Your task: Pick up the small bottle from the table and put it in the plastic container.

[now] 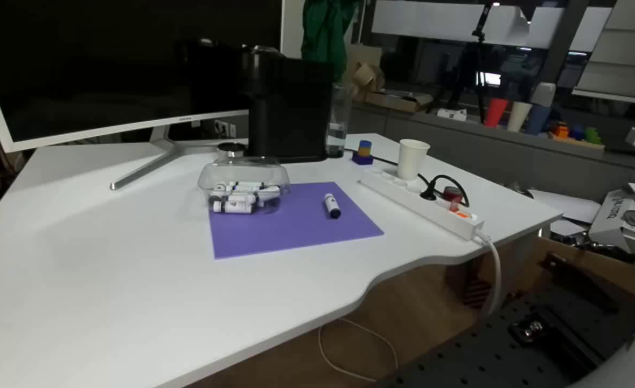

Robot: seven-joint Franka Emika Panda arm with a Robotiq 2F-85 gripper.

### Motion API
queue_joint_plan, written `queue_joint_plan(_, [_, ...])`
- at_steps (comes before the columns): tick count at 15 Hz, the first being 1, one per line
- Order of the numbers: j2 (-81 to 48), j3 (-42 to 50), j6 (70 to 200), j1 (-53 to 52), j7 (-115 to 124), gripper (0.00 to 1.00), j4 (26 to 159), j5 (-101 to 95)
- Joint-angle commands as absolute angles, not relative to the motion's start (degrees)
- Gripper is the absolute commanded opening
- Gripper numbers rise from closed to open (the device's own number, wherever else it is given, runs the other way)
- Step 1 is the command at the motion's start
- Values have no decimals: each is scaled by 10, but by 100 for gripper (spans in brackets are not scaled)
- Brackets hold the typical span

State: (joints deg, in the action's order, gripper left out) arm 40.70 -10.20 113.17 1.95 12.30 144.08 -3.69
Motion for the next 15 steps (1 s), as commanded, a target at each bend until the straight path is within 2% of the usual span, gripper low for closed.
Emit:
queue_joint_plan(1, [405, -94, 1129, 10, 128, 100, 1439, -43])
queue_joint_plan(15, [388, -87, 1137, 19, 129, 100, 1438, -45])
